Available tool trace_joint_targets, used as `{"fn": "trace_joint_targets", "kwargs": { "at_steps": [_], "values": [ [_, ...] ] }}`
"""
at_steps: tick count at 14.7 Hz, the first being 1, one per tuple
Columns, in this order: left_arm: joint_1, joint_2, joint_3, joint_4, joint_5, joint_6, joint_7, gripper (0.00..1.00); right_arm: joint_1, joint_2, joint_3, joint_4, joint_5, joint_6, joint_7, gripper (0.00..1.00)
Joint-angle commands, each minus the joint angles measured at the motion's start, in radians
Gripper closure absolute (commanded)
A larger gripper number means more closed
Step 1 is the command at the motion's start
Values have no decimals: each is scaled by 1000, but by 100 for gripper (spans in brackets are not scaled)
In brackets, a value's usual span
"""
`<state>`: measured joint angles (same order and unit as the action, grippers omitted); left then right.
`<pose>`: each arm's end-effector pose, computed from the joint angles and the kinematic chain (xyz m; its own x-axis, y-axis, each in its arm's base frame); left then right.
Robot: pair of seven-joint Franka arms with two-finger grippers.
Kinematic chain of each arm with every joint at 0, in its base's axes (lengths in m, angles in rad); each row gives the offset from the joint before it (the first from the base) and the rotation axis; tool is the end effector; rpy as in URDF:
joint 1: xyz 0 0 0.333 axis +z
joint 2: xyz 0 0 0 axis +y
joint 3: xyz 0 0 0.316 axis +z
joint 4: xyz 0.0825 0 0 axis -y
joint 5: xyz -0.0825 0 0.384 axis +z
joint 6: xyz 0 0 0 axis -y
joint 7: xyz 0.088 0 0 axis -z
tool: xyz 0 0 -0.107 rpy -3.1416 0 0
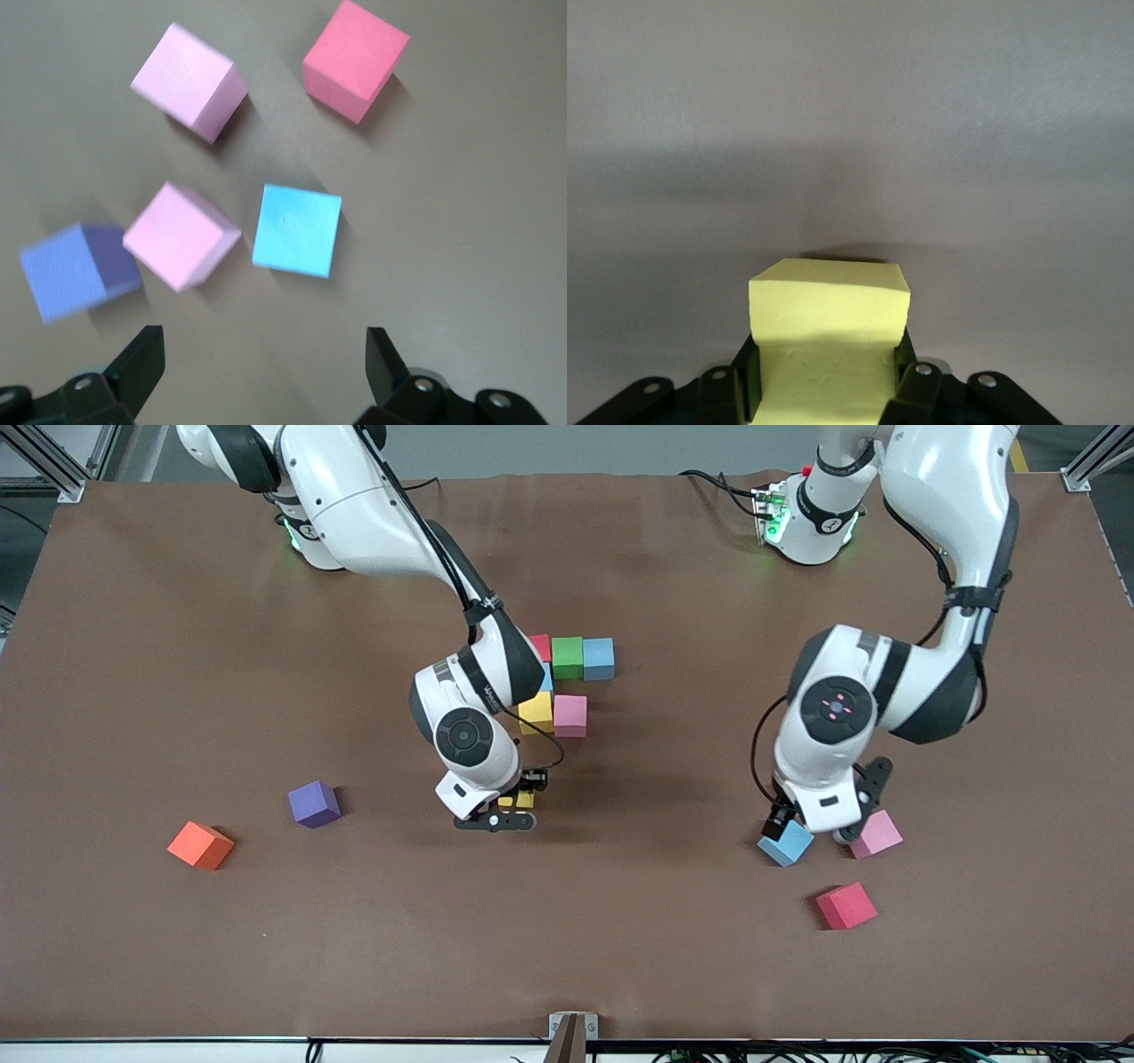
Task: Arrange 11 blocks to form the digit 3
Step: 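Grasp the cyan cube with the left gripper while the right gripper carries yellow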
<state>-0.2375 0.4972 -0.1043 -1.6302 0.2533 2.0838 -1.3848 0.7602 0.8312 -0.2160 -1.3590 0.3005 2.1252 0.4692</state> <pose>0.6446 -0.2071 0.3301 0.5992 0.7859 0.1529 0.8001 -0.5948 -0.0781 0.6015 0.4188 0.2262 0.9964 -0.0218 -0.0821 -0.0266 -0.9980 -0.0578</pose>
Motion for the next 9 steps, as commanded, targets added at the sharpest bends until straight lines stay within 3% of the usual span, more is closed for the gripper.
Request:
{"fn": "trace_joint_targets", "kwargs": {
  "at_steps": [1, 6, 9],
  "values": [
    [67, 72, -9, 73, -51, -2, 212, 0, 24, -20, -5, -40, 15, 22, 19, 69],
    [116, 202, -9, 176, -58, 59, 276, 0, 30, -23, -5, -40, 15, 13, 19, 68],
    [122, 239, -9, 190, -62, 107, 293, 0, 40, -38, -5, -48, 15, -13, 19, 68]
  ]
}}
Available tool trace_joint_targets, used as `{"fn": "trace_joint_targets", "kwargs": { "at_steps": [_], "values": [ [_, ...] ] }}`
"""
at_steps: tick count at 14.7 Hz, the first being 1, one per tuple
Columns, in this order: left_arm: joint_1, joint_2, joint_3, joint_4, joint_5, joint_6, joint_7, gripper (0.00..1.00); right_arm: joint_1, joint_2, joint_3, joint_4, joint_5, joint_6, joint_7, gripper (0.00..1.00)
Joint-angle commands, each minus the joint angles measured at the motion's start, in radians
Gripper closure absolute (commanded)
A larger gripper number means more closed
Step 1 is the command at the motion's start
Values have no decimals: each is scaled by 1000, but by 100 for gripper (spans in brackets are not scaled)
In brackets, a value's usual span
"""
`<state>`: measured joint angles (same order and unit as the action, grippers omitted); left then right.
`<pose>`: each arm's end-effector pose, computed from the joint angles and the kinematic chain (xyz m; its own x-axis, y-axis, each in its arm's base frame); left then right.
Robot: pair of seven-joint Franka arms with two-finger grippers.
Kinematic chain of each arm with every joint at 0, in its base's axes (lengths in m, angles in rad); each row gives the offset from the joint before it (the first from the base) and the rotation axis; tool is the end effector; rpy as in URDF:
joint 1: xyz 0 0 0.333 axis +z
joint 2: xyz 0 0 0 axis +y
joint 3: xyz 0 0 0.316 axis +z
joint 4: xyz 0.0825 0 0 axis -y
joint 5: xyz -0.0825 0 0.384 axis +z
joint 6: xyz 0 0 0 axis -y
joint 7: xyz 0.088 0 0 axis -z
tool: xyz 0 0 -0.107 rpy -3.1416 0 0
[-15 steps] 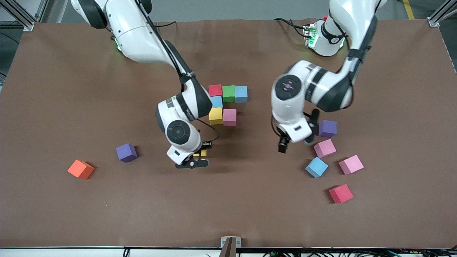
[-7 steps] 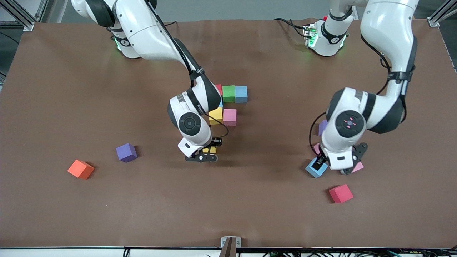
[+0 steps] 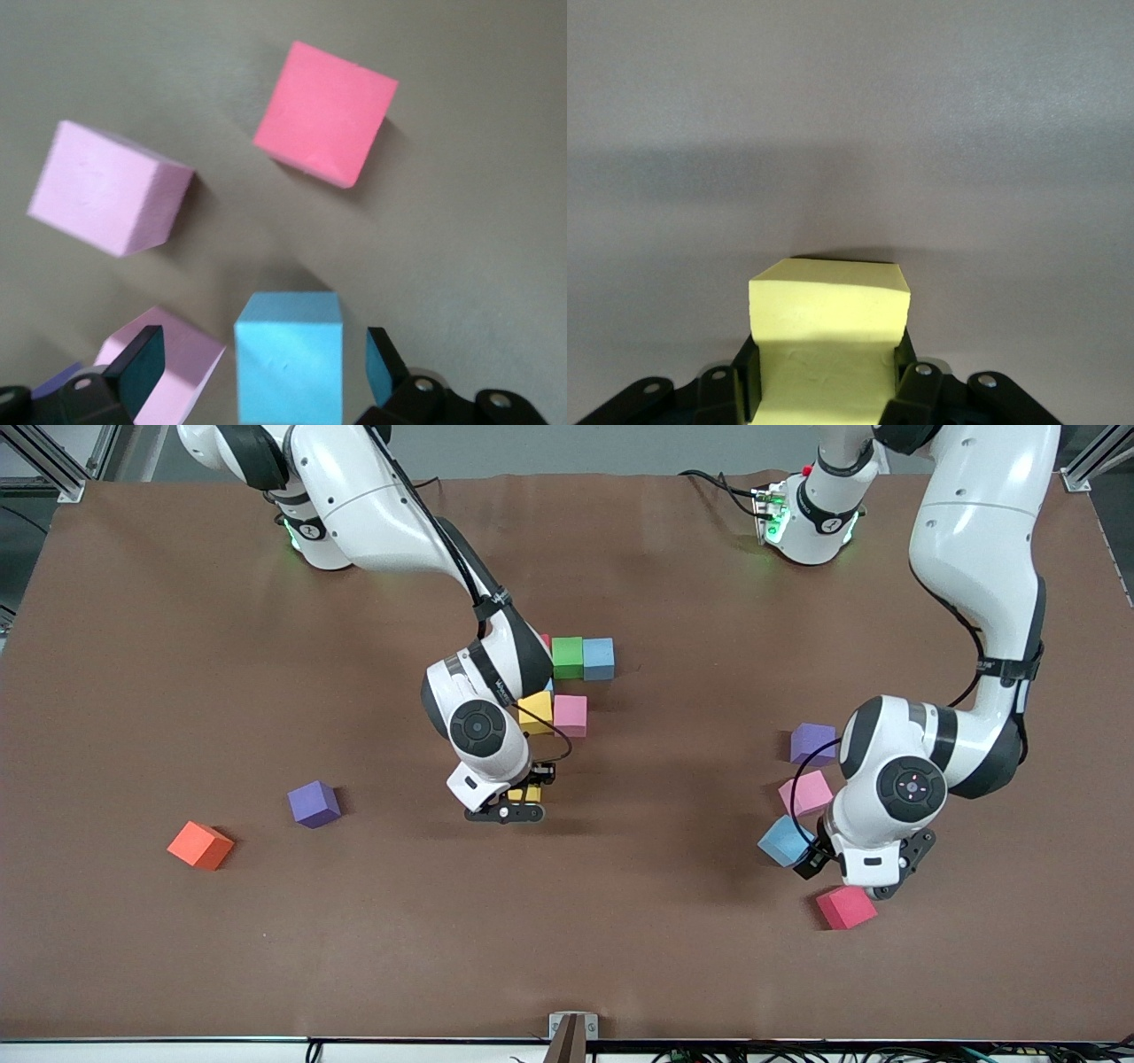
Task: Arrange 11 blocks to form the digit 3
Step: 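Grasp the cyan cube with the left gripper while the right gripper carries yellow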
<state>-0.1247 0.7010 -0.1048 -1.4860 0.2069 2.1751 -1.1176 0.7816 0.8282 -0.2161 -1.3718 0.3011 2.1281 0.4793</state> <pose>0.7009 -0.1427 0.2609 0.7000 0.7089 0.0864 0.7138 -0.6982 -0.0545 0.5907 0.4292 0.2230 0.9960 -0.0135 -0.0882 -0.0183 -0.9984 -0.0532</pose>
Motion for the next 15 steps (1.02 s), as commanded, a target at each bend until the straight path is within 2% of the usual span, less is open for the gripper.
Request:
{"fn": "trace_joint_targets", "kwargs": {
  "at_steps": [1, 6, 11, 13, 15],
  "values": [
    [11, 43, -9, 46, -21, 31, 27, 0, 22, -40, -5, -42, 15, -16, 8, 68],
    [11, 66, -9, 38, -55, 40, 32, 0, 36, -60, -5, -82, 15, 15, 8, 69],
    [7, 94, -10, 33, -84, 46, 32, 1, 59, -164, -3, -256, 15, 171, 8, 68],
    [4, 98, -10, 32, -118, 60, 30, 6, 73, -172, -5, -266, 13, 173, 8, 69],
    [-3, 103, -10, 30, -138, 65, 25, 18, 80, -172, -5, -280, 13, 181, 8, 68]
  ]
}}
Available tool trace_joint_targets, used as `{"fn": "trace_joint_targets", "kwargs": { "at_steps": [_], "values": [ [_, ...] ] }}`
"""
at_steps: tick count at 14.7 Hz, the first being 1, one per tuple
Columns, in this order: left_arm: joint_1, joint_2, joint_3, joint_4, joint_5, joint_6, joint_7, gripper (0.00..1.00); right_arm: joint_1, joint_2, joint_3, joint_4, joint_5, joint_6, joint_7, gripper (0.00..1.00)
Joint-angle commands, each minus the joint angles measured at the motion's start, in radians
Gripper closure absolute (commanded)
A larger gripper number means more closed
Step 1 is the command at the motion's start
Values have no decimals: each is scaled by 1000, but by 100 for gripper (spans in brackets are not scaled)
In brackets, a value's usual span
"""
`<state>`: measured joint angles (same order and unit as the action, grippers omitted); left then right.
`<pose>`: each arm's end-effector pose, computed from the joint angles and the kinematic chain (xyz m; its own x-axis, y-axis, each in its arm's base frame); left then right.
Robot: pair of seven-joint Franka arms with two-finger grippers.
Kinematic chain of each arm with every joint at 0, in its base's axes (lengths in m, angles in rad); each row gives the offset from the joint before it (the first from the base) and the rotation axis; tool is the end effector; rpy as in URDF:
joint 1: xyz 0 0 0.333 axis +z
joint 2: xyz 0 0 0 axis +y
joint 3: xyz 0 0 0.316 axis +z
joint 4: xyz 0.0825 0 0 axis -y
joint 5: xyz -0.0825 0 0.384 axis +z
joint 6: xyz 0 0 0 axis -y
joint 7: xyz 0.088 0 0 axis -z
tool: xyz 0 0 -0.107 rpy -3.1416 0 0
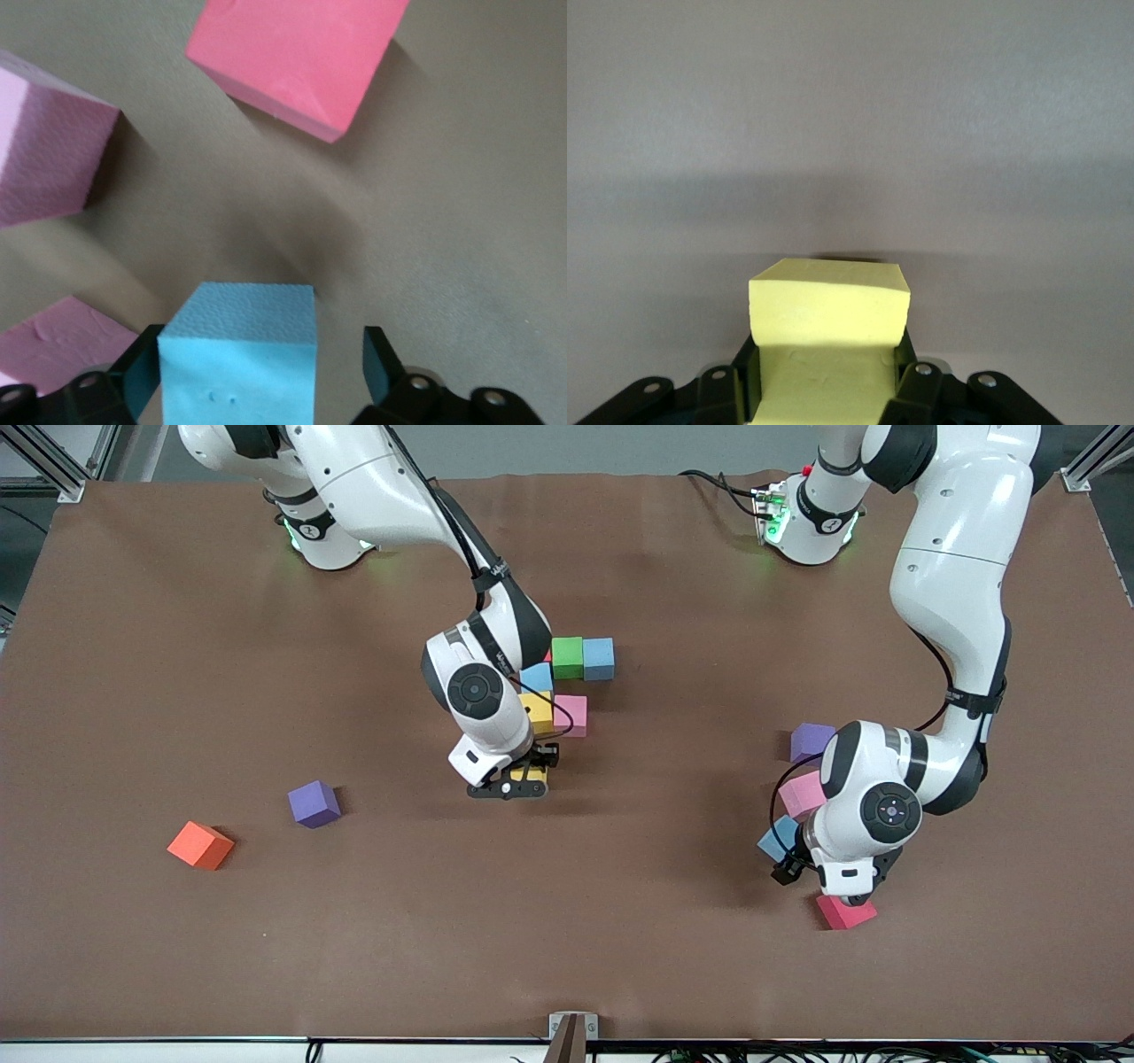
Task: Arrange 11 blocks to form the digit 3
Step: 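Grasp the cyan cube with the left gripper while the right gripper carries yellow, then carry the cyan cube to the row with the left gripper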
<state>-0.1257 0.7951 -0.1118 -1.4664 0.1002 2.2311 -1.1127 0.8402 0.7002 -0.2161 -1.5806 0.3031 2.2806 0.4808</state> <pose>0.7008 -0.1522 0.2072 0.6636 0.7480 -0.0129 0.7477 -0.6637 -0.0211 0.5522 0.4328 0.2356 0.9996 -0.0003 -0.0299 -0.0030 -0.9958 -0.0910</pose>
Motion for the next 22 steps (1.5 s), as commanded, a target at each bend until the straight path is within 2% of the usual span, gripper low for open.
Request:
{"fn": "trace_joint_targets", "kwargs": {
  "at_steps": [1, 4, 5, 6, 10, 13, 18, 22],
  "values": [
    [-2, 9, -3, 11, -34, 8, 14, 28, 23, -45, -5, -78, 11, 33, 7, 68],
    [-11, 0, -3, 5, -37, 4, -7, 63, 36, -51, -5, -107, 11, 65, 7, 68],
    [-17, -5, -5, 6, -39, 1, -41, 70, 39, -51, -5, -117, 11, 85, 7, 68],
    [-23, -8, -5, 6, -37, -2, -82, 73, 39, -51, -5, -127, 11, 101, 7, 68],
    [-61, -39, -51, -5, -39, -18, -303, 74, 46, -59, -5, -130, 11, 105, 7, 68],
    [-71, -65, -94, -52, -33, -24, -448, 74, 53, -65, -5, -131, 11, 103, 7, 68],
    [-172, -112, -95, -135, -19, -16, -728, 74, 63, -87, -5, -174, 8, 111, 5, 68],
    [-259, -120, -94, -153, -19, 1, -962, 74, 63, -85, -5, -174, 8, 111, 5, 68]
  ]
}}
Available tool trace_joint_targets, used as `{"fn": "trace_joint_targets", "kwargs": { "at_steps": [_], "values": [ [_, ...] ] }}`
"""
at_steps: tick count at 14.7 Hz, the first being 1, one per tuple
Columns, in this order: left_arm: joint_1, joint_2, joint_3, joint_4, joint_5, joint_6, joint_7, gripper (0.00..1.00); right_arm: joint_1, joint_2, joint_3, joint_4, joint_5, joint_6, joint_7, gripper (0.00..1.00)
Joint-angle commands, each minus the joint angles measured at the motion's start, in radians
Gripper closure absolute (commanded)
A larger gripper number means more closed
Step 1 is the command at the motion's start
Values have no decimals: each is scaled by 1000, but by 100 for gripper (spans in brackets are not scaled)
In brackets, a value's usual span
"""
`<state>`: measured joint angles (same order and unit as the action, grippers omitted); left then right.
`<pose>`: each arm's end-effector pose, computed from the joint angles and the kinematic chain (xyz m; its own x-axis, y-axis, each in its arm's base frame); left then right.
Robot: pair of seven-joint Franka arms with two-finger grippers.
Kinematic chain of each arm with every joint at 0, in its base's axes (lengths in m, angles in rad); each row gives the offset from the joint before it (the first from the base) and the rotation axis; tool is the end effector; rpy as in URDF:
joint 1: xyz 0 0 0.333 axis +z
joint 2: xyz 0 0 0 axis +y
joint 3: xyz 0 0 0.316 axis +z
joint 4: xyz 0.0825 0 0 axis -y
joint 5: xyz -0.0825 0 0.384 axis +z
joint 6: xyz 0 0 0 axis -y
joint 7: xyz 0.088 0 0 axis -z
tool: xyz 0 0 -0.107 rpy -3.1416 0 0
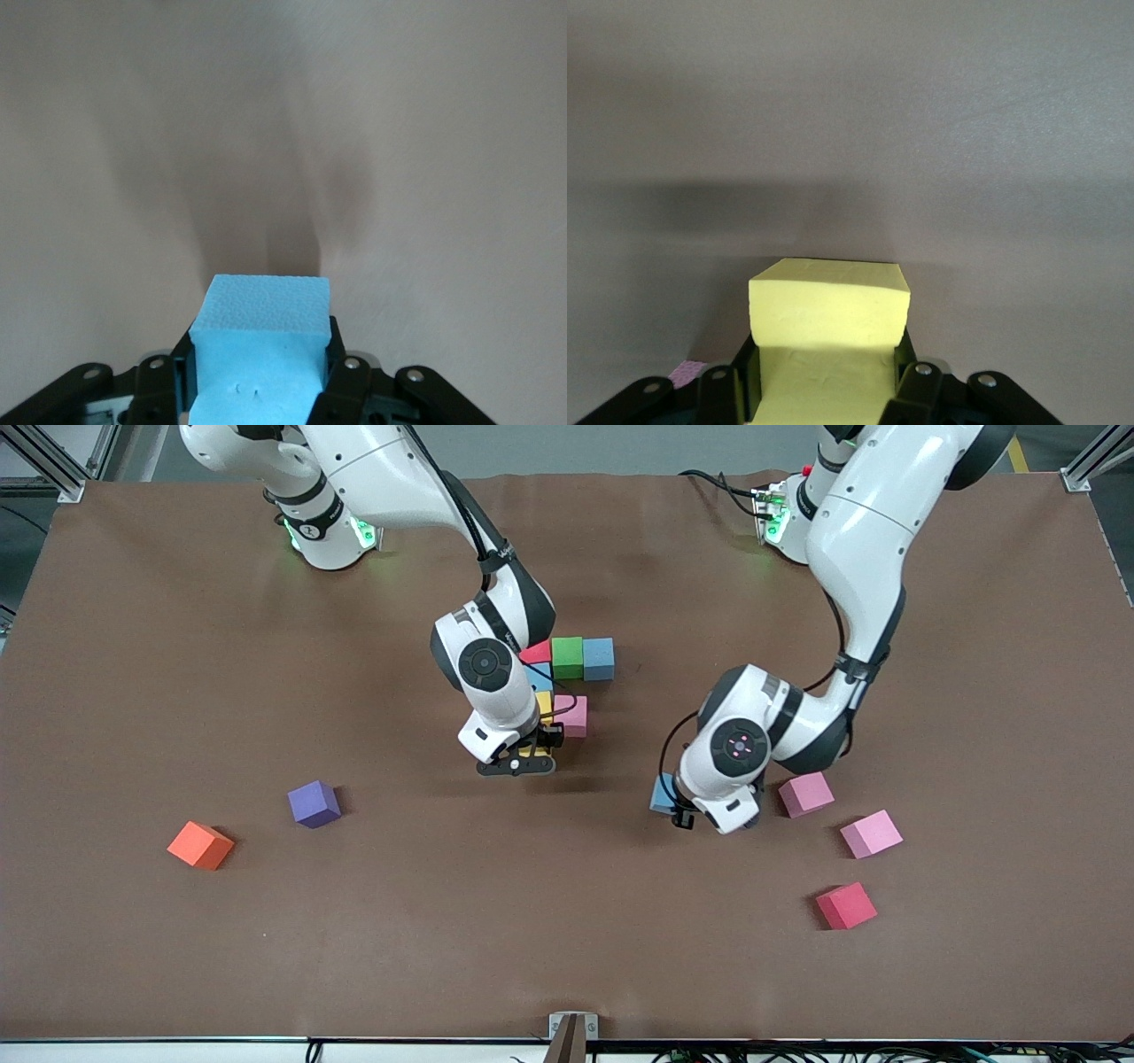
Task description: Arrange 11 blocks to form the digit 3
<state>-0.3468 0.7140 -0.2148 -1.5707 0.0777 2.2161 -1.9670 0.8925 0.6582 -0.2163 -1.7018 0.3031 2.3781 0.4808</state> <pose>0.6006 -0.3507 0.2247 0.1633 0.9851 -0.0544 0.9828 -0.1672 -0.0785 0.5181 0.4393 0.2213 0.9996 0.0267 -0.0092 0.0258 -0.9955 -0.0917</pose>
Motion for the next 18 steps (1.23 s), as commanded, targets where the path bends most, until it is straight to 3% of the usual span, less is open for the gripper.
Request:
{"fn": "trace_joint_targets", "kwargs": {
  "at_steps": [1, 8, 18],
  "values": [
    [-56, -47, 11, -58, 7, 17, -160, 74, 11, -43, -5, -53, 8, 15, 5, 68],
    [-129, -174, 6, -317, 131, 208, -439, 74, 11, -42, -5, -53, 8, 13, 5, 68],
    [-209, -171, 3, -324, 132, 228, -598, 74, 16, -38, -3, -53, 8, 15, 5, 68]
  ]
}}
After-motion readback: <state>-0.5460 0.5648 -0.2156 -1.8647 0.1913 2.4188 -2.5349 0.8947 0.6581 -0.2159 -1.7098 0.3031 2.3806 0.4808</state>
